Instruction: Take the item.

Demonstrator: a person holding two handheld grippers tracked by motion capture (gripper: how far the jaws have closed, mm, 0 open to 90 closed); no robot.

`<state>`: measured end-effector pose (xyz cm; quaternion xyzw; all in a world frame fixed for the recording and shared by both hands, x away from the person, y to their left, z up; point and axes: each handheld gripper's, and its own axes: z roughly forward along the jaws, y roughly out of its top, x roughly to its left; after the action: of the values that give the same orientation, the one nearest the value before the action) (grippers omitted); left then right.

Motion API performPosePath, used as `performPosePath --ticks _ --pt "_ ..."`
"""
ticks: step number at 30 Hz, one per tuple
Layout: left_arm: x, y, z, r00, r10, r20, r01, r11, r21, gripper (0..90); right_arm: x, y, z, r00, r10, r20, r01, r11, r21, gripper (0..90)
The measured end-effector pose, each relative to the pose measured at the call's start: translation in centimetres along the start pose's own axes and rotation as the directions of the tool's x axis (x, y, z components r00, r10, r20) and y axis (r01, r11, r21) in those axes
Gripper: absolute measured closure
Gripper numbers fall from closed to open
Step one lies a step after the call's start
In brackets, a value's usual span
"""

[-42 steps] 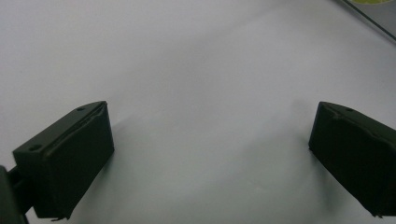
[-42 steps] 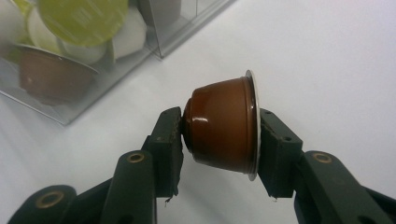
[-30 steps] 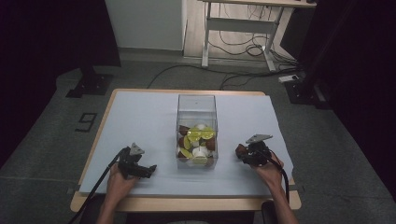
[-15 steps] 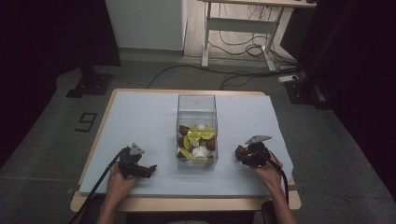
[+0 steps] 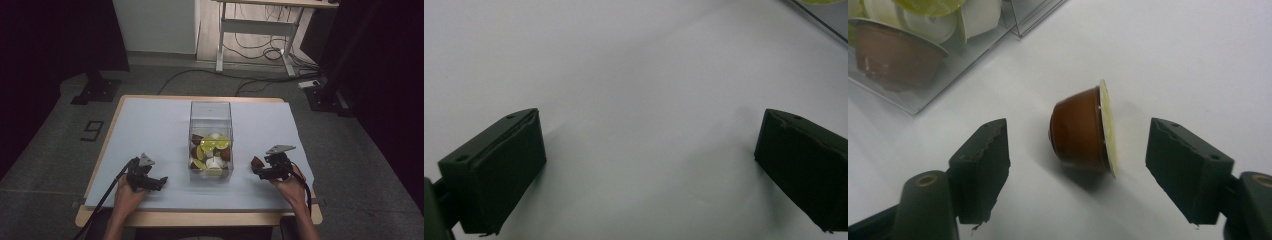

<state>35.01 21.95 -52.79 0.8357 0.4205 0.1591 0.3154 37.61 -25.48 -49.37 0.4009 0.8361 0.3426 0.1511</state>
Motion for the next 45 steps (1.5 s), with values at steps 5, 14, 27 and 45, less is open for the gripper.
performPosePath --ticks 5,14,27,45 --pt "0.0 0.0 0.0 1.0000 0.000 0.000 0.000 1.0000 0.000 0.0 0.1 -0.5 -0.7 0.9996 -0.009 0.028 0.009 1.000 0.004 20.8" --pt "0.0 0.0 0.0 1.0000 0.000 0.000 0.000 1.0000 0.000 0.0 0.2 -1.6 -1.0 0.9982 -0.025 0.054 0.024 0.999 0.025 12.9" --pt "0.0 0.0 0.0 1.0000 0.000 0.000 0.000 1.0000 -0.001 0.0 -0.4 -3.4 -0.6 0.9975 0.031 0.064 -0.034 0.998 0.048 11.7" --pt "0.0 0.0 0.0 1.0000 0.002 0.000 -0.002 1.0000 -0.001 0.0 -0.1 -5.6 0.5 0.9972 0.041 0.062 -0.038 0.998 -0.055 6.1"
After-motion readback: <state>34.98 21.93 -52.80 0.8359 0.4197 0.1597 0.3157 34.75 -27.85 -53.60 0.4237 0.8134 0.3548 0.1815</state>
